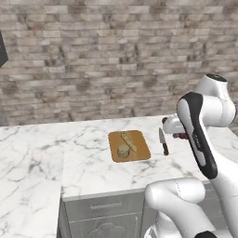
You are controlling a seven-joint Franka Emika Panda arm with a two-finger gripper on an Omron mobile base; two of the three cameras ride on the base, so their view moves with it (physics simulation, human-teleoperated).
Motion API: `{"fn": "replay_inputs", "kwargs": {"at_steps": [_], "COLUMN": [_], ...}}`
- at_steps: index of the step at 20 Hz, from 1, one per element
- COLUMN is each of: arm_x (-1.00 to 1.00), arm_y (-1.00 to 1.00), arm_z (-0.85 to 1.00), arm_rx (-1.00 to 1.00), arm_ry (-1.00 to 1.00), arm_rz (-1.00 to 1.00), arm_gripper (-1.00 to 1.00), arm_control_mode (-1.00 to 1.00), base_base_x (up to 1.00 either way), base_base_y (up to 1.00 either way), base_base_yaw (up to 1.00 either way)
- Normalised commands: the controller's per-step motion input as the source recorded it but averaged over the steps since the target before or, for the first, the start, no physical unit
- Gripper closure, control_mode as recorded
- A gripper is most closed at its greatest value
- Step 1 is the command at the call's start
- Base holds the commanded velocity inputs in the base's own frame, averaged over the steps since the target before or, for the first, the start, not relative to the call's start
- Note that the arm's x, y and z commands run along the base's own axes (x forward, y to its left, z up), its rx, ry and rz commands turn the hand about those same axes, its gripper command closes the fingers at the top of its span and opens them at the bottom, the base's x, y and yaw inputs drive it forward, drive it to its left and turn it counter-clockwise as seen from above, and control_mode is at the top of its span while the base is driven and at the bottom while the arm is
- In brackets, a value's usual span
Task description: Retrieve the sausage and cheese from the fridge and place them on the cutting board on the counter.
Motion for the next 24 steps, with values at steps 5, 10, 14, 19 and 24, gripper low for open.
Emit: {"fn": "replay_inputs", "kwargs": {"at_steps": [5,10,14,19,24], "arm_x": [0.15,0.51,0.28,0.43,0.24], "arm_y": [0.24,0.19,0.05,0.06,0.00], "arm_z": [-0.40,-0.38,-0.21,-0.30,-0.20], "arm_rx": [0.00,0.00,0.00,0.00,0.01], "arm_ry": [-0.02,0.00,-0.05,-0.03,-0.05], "arm_rz": [0.20,0.15,0.13,0.07,0.04], "arm_gripper": [1.00,1.00,1.00,1.00,1.00], "arm_control_mode": [-1.00,-1.00,-1.00,-1.00,-1.00], "base_base_x": [0.00,0.00,0.00,0.00,0.00], "base_base_y": [0.00,0.00,0.00,0.00,0.00], "base_base_yaw": [0.00,0.00,0.00,0.00,0.00]}}
